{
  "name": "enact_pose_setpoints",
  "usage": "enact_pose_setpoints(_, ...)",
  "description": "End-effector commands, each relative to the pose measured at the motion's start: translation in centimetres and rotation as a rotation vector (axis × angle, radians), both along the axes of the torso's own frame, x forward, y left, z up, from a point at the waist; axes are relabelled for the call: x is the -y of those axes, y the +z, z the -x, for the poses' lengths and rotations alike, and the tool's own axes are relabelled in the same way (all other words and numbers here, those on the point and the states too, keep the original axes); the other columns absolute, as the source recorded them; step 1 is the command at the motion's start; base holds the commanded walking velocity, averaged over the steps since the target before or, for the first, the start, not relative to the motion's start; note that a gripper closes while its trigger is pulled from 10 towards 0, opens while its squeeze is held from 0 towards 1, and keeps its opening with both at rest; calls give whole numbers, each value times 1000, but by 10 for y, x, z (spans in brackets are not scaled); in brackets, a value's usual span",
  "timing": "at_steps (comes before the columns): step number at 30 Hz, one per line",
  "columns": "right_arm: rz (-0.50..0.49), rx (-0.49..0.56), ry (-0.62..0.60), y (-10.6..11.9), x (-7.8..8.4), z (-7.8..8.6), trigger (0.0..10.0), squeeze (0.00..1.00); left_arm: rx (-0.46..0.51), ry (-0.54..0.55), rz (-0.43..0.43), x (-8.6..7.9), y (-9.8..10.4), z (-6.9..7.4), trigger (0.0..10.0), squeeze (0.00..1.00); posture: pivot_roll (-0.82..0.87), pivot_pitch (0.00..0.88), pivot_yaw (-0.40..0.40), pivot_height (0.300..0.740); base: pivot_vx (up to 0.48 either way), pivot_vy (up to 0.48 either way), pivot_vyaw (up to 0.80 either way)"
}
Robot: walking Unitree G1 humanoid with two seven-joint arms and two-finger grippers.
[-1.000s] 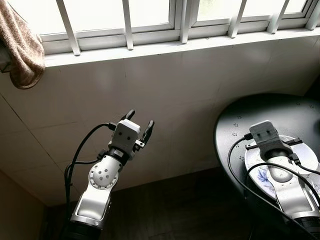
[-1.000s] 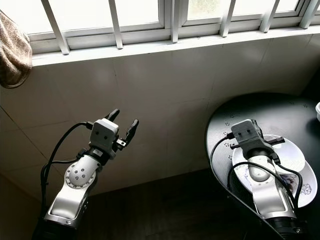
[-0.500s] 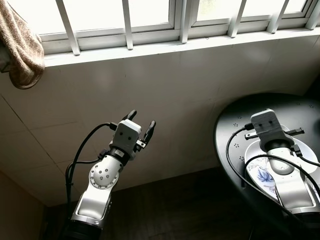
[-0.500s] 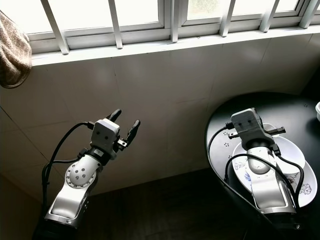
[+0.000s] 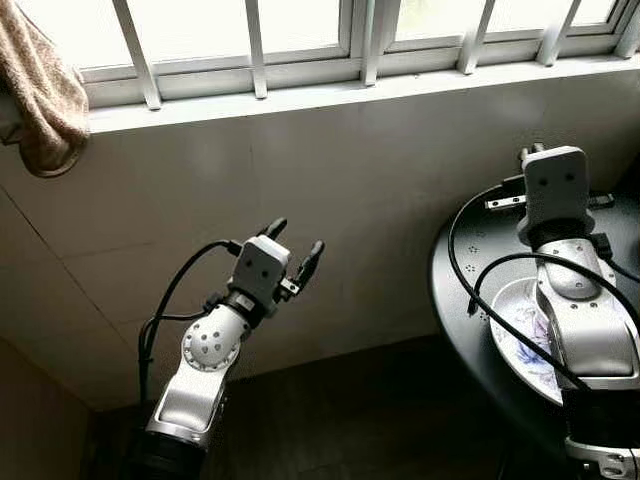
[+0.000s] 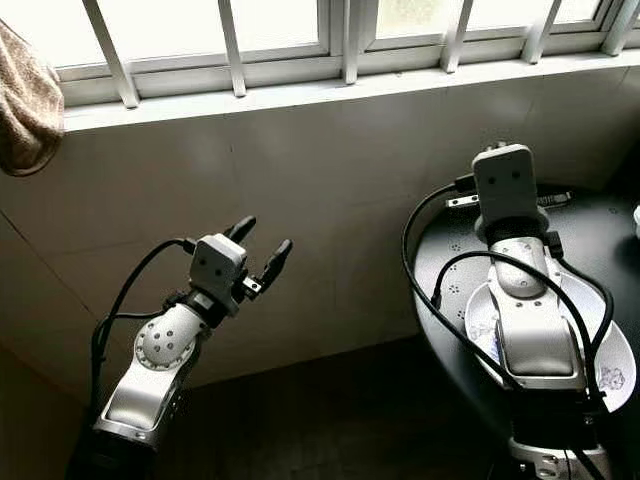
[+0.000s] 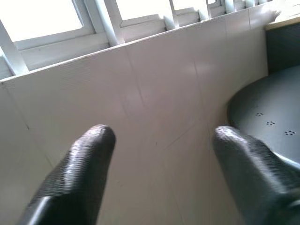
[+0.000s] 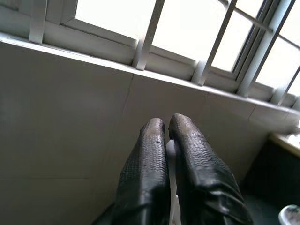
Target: Kitchen organization
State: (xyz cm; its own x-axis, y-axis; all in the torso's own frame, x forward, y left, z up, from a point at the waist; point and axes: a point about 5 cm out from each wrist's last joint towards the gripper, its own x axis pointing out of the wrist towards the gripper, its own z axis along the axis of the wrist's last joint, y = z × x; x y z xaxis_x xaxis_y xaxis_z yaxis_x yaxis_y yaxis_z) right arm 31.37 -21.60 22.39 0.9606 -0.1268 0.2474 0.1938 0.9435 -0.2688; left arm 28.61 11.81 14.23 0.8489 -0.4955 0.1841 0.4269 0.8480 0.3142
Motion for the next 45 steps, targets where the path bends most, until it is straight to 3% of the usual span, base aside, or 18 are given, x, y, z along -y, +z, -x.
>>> enact_pose_setpoints(1,-96,36,58,12,-5,1,0,0,32,-5,16,-4,4,0,10000,1000,-41,0,-13,740,0,0,0)
enact_pose_setpoints(4,-179,47,110,16,-10,1,0,0,40,-36,21,-3,5,2,10000,1000,-41,0,-13,740,0,0,0)
enact_pose_setpoints(12,-265,63,226,25,-22,-2,0,0,24,-128,11,3,3,4,10000,1000,-40,0,-17,740,0,0,0)
enact_pose_setpoints(13,-347,61,281,25,-28,-2,0,0,27,-165,-7,6,2,7,10000,1000,-40,0,-17,740,0,0,0)
enact_pose_setpoints(14,-347,61,281,25,-28,-2,0,0,27,-165,-7,6,2,7,10000,1000,-40,0,-17,740,0,0,0)
enact_pose_setpoints(15,-419,60,325,25,-32,-2,0,0,22,-195,-11,8,1,10,10000,1000,-41,0,-17,740,0,0,0)
enact_pose_setpoints(23,-594,25,397,19,-42,-5,0,0,15,-228,-17,9,0,13,10000,1000,-37,0,-20,740,0,0,0)
enact_pose_setpoints(41,-607,-27,475,11,-61,-2,0,0,-9,-286,-78,13,-6,19,10000,1000,-32,0,-21,740,0,0,0)
enact_pose_setpoints(43,-607,-30,477,11,-62,-2,0,0,-16,-277,-97,13,-8,17,10000,0,-31,0,-20,740,0,0,0)
enact_pose_setpoints(45,-607,-31,477,10,-63,-2,0,0,-15,-272,-107,12,-9,17,10000,0,-31,0,-20,740,0,0,0)
